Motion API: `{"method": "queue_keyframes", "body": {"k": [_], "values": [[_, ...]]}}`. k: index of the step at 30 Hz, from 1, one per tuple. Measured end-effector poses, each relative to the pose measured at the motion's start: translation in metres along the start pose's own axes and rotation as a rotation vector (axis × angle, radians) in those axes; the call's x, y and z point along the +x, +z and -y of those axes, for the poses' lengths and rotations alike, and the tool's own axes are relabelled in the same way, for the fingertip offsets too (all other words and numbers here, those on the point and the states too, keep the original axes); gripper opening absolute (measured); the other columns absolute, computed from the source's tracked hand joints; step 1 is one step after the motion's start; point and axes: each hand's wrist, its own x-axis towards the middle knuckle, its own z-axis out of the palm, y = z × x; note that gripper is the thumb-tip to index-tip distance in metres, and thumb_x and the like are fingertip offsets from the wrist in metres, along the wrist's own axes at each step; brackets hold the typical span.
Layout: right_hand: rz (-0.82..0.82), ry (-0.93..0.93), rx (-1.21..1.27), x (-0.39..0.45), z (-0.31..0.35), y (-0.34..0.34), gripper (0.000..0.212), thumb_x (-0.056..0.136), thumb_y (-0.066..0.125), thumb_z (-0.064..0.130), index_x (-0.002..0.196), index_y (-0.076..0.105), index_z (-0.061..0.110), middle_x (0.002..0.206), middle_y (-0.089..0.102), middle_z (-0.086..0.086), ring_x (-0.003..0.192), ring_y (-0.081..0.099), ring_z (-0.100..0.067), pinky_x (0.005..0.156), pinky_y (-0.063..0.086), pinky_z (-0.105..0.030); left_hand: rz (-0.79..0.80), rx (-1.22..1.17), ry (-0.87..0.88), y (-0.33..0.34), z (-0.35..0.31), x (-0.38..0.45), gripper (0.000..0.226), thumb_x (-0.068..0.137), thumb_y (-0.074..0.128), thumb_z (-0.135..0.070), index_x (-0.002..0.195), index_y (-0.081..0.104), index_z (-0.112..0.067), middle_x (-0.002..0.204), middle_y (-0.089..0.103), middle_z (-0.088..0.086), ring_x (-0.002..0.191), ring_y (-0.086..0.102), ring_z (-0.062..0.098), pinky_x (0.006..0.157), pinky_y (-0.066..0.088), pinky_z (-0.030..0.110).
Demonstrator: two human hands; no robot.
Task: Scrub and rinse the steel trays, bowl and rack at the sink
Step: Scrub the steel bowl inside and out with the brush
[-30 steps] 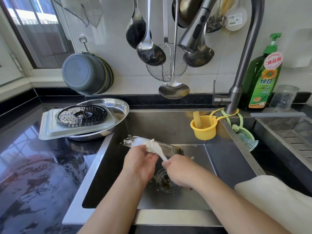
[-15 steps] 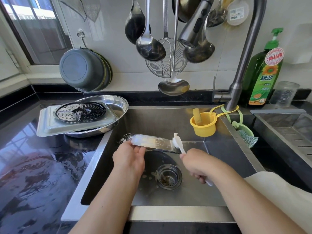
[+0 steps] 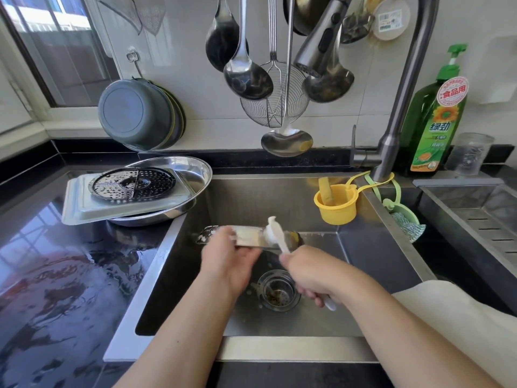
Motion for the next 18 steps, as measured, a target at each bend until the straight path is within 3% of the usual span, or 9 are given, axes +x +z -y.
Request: {"method": "queue_keyframes", "body": {"k": [2,4,9,13,18], "values": [[0.077,-0.056,-0.021,0.002,0.001,0.012,0.046,0.103,0.04,0.051,0.104,0.061,0.01,0.062,0.051,-0.005,0.038,0.038,-0.014,0.039,0.033,-0.015,0.042,0.095,-0.056,0.002,0.006,-0.002,0.029,0.107,0.041,0.002,0.133,0.051,0.012,0.111,0.066,0.032,0.092,0.07,0.04,0.073,0.055,0.052],[0.076,-0.085,-0.048,0.006,0.001,0.016,0.046,0.102,0.039,0.052,0.112,0.06,0.012,0.063,0.052,-0.005,0.037,0.038,-0.014,0.039,0.034,-0.015,-0.001,0.066,-0.005,0.001,0.0,0.004,0.033,0.109,0.038,0.0,0.138,0.047,0.012,0.113,0.065,0.031,0.093,0.069,0.041,0.076,0.055,0.052],[-0.068,0.027,0.03,0.009,-0.006,-0.01,0.048,0.105,0.039,0.049,0.084,0.054,0.009,0.058,0.049,-0.005,0.037,0.036,-0.014,0.039,0.031,-0.015,-0.163,-0.074,0.069,-0.008,-0.014,0.018,0.043,0.108,0.028,0.005,0.15,0.039,0.005,0.112,0.061,0.027,0.087,0.067,0.041,0.088,0.054,0.056],[-0.084,0.126,0.053,0.015,-0.007,-0.021,0.051,0.105,0.039,0.051,0.08,0.054,0.009,0.061,0.047,-0.004,0.043,0.034,-0.014,0.04,0.028,-0.016,-0.238,-0.078,0.085,-0.008,-0.012,0.013,0.043,0.109,0.023,0.004,0.15,0.038,0.006,0.115,0.058,0.027,0.098,0.063,0.042,0.088,0.054,0.056],[-0.022,-0.077,-0.066,0.011,-0.005,-0.007,0.047,0.103,0.036,0.053,0.114,0.058,0.012,0.068,0.055,-0.004,0.042,0.04,-0.015,0.041,0.035,-0.019,-0.189,-0.085,0.03,-0.005,-0.01,0.011,0.037,0.111,0.035,-0.005,0.146,0.045,0.003,0.113,0.063,0.024,0.086,0.066,0.038,0.085,0.054,0.054]]}}
